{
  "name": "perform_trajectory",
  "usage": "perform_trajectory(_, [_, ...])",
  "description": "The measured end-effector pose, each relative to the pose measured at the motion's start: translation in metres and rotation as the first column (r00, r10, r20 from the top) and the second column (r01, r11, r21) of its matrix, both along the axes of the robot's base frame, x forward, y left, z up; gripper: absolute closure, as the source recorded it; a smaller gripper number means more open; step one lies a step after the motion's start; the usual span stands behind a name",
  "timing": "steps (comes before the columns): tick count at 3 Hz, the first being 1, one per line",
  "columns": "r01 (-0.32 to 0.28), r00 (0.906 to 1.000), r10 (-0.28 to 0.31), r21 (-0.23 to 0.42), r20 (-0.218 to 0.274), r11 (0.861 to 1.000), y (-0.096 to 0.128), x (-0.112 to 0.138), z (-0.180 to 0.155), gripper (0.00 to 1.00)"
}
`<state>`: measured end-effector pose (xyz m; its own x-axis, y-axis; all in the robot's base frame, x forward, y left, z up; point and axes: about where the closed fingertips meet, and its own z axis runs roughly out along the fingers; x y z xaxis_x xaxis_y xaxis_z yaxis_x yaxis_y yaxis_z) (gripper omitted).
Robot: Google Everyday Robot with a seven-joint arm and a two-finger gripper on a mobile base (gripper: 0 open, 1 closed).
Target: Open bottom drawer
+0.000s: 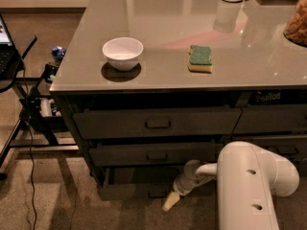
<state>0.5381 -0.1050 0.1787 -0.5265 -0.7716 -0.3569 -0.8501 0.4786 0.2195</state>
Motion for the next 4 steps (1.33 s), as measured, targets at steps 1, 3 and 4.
perform_trajectory(1, [0.006, 0.9998, -0.006, -0.014, -0.017, 1.0, -0.007, -0.023, 0.014, 0.0])
perform_trajectory(3, [0.027, 0.9985, -0.028, -0.02, -0.047, 0.999, -0.029, -0.096, 0.069, 0.0])
perform_trajectory(4, [0.024, 0.9995, -0.024, -0.011, -0.018, 1.0, -0.018, -0.068, 0.057, 0.0])
